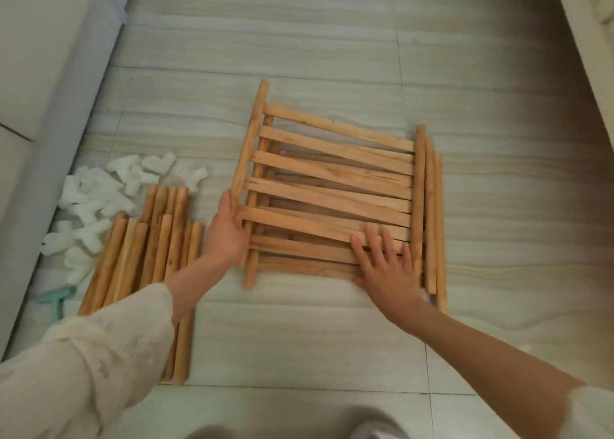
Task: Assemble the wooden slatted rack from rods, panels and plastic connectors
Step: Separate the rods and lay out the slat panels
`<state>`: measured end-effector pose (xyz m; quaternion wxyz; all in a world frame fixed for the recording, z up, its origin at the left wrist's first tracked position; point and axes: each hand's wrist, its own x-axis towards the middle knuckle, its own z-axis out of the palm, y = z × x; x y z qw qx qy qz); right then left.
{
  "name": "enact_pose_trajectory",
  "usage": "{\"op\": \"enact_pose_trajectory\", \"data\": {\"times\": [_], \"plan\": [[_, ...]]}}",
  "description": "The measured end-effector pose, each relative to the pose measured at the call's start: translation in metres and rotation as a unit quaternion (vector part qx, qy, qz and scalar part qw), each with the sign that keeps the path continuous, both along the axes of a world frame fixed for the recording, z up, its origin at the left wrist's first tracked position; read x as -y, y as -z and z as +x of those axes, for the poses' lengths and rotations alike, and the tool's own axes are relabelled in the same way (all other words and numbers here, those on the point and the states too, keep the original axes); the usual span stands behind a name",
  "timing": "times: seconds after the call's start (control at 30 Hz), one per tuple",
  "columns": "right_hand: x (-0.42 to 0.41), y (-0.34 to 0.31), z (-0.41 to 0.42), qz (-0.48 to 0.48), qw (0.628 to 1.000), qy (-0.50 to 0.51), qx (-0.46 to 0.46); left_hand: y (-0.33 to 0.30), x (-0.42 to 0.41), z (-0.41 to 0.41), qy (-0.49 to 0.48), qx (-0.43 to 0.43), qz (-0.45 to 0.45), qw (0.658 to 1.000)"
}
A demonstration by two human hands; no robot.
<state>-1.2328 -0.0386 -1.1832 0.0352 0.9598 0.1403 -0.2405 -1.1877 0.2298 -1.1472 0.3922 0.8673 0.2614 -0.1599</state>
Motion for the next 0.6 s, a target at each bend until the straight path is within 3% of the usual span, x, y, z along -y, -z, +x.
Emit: {"op": "enact_pose_trajectory", "data": {"times": [0.1,0.2,0.27,0.4,0.43,0.47,0.53,0.57,0.6], "plan": [[0.009,0.001,0.059,0.022,0.998,-0.013,0.049,0.003,0.006,0.054,0.032,-0.012,0.066,0.997],[0.007,-0.006,0.117,0.046,0.989,0.139,-0.006,-0.002,0.022,0.103,0.039,0.001,0.092,0.995],[-0.001,-0.013,0.138,0.129,0.955,0.266,-0.026,-0.010,0.039,0.124,0.018,0.015,0.043,0.999],[-0.018,-0.033,0.144,0.269,0.899,0.344,0.024,-0.022,0.060,0.136,-0.042,0.034,-0.086,0.995],[-0.022,-0.041,0.144,0.317,0.861,0.397,0.022,-0.025,0.062,0.137,-0.063,0.041,-0.121,0.990],[-0.024,-0.050,0.142,0.374,0.800,0.469,-0.005,-0.029,0.062,0.137,-0.078,0.043,-0.154,0.984],[-0.027,-0.068,0.138,0.513,0.620,0.582,-0.117,-0.041,0.063,0.136,-0.131,0.043,-0.230,0.963],[-0.027,-0.078,0.135,0.577,0.525,0.600,-0.176,-0.050,0.065,0.133,-0.167,0.039,-0.262,0.950],[-0.027,-0.086,0.133,0.626,0.457,0.596,-0.213,-0.058,0.066,0.127,-0.193,0.038,-0.281,0.939]]}}
